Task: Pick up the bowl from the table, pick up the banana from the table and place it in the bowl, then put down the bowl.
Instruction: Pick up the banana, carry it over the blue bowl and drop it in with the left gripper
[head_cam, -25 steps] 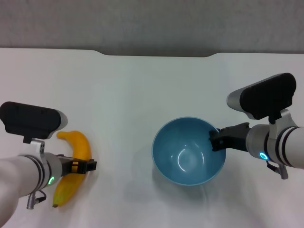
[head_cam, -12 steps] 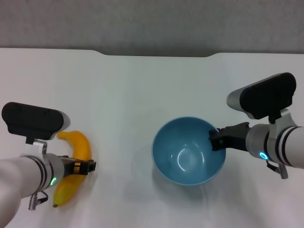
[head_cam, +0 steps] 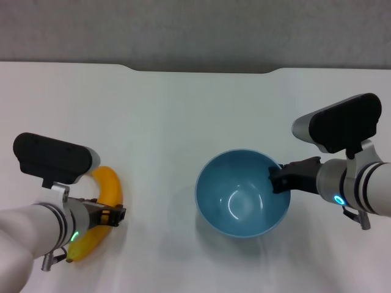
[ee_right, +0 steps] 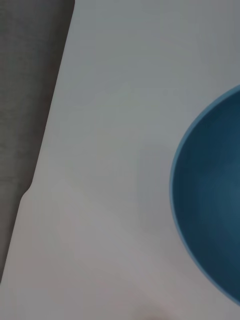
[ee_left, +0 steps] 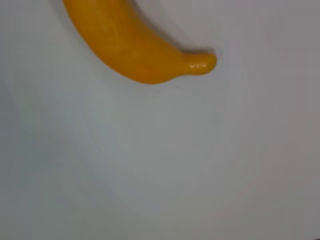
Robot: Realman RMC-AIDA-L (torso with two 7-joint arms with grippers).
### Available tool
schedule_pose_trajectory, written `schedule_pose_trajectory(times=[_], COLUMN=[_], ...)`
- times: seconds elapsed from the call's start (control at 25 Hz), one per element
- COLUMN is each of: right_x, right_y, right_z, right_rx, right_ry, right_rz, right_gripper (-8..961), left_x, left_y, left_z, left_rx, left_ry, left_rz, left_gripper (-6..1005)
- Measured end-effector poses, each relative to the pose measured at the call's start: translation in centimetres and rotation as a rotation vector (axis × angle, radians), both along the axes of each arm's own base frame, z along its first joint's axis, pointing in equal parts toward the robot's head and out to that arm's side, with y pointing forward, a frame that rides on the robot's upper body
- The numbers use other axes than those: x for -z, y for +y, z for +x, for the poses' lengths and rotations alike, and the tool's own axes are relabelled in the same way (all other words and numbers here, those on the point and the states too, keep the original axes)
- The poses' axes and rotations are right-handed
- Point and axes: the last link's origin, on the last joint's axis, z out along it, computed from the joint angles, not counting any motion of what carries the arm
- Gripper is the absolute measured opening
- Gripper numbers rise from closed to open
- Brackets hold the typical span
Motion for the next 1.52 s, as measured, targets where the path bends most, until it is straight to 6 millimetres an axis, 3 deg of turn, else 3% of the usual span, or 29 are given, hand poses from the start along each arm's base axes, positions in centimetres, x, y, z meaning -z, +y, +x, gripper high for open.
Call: schedule_pose_trajectory(times=[0.16,0.4,0.68,0.84,1.08,1.28,1.52], right_x=[0.0,0.0,0.0,0.3,1.4,1.5,1.9], right_y=[0.0,-0.1,0.1,0.3,0.5,0.8,0.9], right_z=[0.1,0.4,0.7,0.6,-0.2,-0.5,-1.0], right_rx=[-0.001,0.003,0.002,-0.016,-0.036,-0.043,-0.047], right_ry=[0.003,0.005,0.014,0.025,0.070,0.090,0.126], right_rz=[0.004,0.011,0.023,0.034,0.025,0.033,0.035], right_gripper=[43,43,43,43,44,44,44], left_x=[-0.1,-2.0,-4.3,-5.4,-5.5,-4.4,-4.1], left_y=[0.0,-0.2,-1.0,-1.9,-2.7,-3.7,-3.9], left_z=[0.0,1.3,4.1,6.9,9.4,12.2,13.1], left_rx=[0.007,0.064,0.181,0.293,0.387,0.488,0.531], left_ry=[0.000,-0.009,-0.012,-0.075,-0.140,-0.210,-0.277], left_rz=[0.005,0.075,0.160,0.216,0.234,0.209,0.219], left_gripper=[520,525,530,533,538,542,547])
